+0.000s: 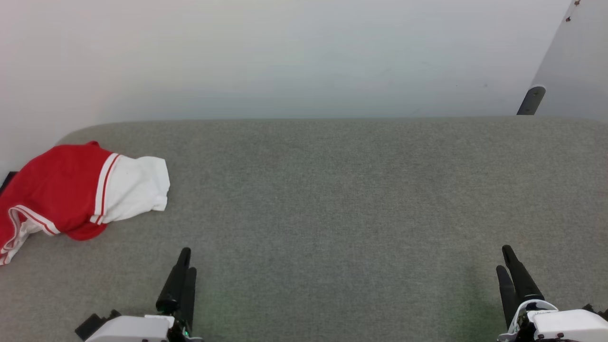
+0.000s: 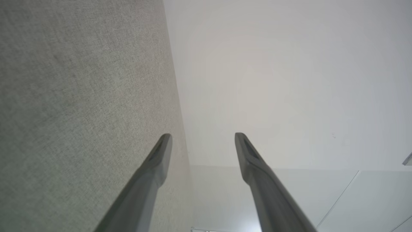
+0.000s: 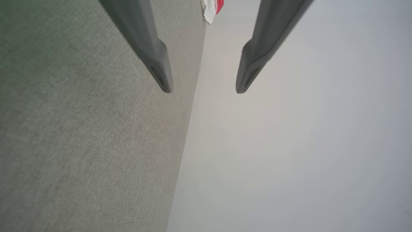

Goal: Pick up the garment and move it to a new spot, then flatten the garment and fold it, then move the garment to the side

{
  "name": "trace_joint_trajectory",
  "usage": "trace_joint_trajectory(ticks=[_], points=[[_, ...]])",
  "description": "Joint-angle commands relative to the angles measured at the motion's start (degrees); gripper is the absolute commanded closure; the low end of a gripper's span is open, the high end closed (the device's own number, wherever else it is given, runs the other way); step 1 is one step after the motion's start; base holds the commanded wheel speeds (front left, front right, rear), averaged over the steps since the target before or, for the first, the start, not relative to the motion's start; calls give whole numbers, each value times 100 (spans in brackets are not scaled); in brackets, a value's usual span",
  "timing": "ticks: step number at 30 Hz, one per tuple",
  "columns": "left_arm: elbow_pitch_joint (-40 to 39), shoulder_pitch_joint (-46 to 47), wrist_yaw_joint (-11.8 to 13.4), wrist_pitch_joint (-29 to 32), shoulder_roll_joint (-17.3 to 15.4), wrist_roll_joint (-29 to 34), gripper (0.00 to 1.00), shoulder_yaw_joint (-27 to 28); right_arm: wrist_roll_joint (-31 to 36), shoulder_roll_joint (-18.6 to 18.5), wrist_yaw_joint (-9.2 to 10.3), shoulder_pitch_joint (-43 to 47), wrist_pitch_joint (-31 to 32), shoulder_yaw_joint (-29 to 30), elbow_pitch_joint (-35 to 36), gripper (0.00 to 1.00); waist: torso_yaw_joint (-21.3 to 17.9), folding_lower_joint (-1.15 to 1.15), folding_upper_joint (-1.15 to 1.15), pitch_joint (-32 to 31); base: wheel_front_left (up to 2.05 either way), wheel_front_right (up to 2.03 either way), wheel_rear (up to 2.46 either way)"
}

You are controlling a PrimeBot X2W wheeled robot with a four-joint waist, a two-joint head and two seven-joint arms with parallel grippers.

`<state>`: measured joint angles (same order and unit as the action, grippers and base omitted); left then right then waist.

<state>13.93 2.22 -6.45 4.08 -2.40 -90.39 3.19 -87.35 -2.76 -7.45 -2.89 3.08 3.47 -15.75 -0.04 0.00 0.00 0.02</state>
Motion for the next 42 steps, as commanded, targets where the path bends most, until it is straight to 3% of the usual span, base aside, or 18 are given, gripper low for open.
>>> trace_joint_trajectory(ticks=[1,17,29,42], points=[[-139,49,24,-45,-64,69,0,-39,122,-43,-1,-131,-50,-36,119,0,0,0,0,-4,0,0,0],[-409,-49,258,-527,-440,1167,0,-449,1827,-107,-2,-109,-325,-95,235,0,4,0,0,-83,0,0,0],[-468,-112,493,-816,-804,2396,0,-791,3559,-63,-2,-29,-366,38,416,0,6,0,0,-160,0,0,0],[-669,-241,694,-1057,-1007,3688,0,-870,4817,-51,-3,60,-428,37,616,0,5,0,0,-238,0,0,0]])
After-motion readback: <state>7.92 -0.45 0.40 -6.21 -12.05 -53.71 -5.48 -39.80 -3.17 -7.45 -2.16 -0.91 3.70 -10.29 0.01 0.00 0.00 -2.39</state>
